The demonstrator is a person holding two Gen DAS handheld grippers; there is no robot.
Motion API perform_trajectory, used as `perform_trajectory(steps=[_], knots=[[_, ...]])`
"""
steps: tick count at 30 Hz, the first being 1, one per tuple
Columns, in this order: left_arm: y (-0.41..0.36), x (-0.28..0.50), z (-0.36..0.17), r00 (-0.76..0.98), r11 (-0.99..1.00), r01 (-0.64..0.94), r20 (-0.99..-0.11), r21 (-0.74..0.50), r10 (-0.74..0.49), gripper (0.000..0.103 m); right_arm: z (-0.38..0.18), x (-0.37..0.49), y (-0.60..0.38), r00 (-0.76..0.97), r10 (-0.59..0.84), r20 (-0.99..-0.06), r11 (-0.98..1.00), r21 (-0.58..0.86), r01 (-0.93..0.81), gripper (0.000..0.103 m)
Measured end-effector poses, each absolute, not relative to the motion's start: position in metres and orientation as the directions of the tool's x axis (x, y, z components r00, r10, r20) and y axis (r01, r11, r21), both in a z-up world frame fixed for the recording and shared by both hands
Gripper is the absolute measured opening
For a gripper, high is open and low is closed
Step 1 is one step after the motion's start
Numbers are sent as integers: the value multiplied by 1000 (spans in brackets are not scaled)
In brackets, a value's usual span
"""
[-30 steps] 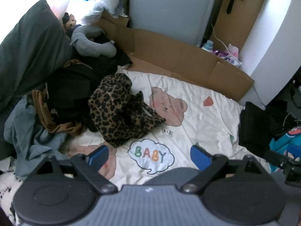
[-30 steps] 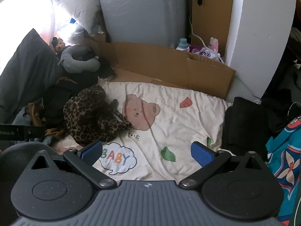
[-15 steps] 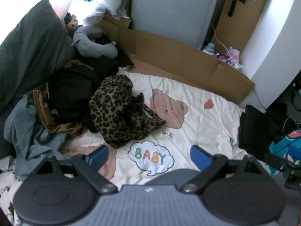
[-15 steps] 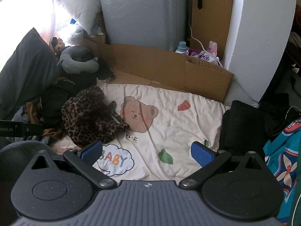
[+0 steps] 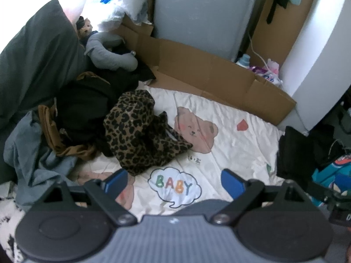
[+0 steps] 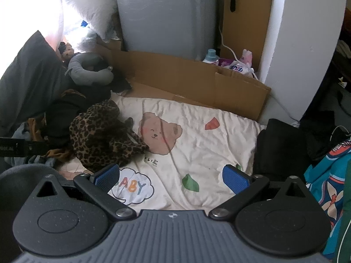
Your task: Fold clothes
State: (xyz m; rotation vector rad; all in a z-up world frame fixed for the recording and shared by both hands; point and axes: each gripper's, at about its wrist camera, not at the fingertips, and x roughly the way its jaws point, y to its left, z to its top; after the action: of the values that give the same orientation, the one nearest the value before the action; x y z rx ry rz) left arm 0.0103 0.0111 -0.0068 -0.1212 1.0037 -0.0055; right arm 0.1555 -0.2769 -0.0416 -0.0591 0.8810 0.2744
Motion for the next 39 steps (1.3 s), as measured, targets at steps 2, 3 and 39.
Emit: perform_trajectory(steps=[2,3,39], knots=[[14,10,-6,544,990,-46,-835,-131,-85,89,-39,155,-276,607,216,-765,961,58,-269,103],[15,10,-5,548,990,-47,-832,-133,-86,89,-37,155,-276,611,215,-762,961,55,-270,103],[84,47,-6,561,993,-23,-824,-113,-81,89,-16,210,-255,575,340,-744,926,160,-341,103]])
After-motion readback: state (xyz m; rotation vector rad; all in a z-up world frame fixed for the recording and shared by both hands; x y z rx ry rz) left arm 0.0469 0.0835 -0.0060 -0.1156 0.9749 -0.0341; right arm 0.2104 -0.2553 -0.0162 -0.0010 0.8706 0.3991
